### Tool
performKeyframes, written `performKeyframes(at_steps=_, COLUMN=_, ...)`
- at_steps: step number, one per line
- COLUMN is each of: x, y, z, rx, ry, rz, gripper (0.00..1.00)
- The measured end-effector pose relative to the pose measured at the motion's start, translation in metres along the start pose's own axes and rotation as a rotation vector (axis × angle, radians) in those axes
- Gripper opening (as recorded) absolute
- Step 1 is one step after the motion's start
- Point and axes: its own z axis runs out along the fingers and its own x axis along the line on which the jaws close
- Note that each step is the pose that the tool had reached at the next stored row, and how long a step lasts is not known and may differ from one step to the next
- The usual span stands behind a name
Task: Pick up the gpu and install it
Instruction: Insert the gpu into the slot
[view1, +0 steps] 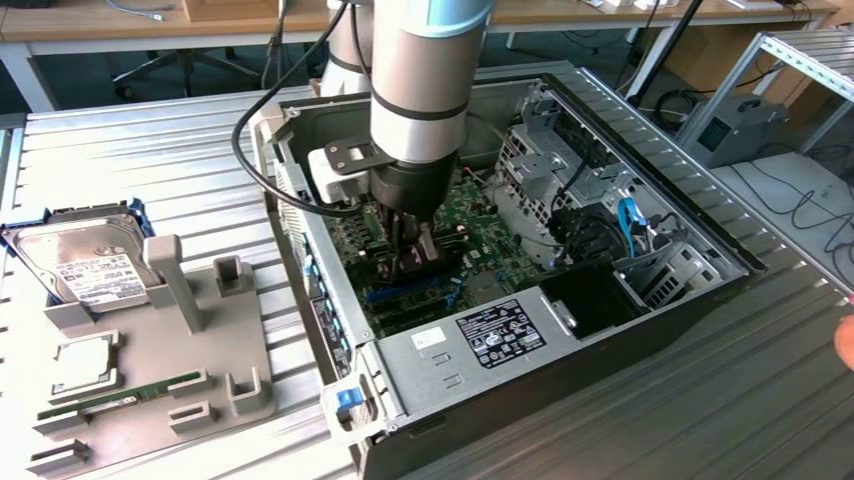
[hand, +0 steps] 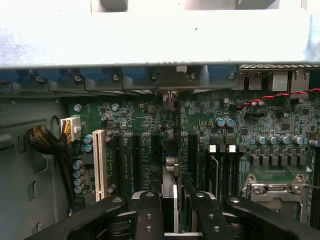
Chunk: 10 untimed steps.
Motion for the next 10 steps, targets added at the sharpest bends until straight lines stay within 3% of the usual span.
performKeyframes(at_steps=10, x=-0.0006, y=0.0001, z=0.0022, rx=0.0001, ry=-0.0002, rz=-0.004, gripper=0.27)
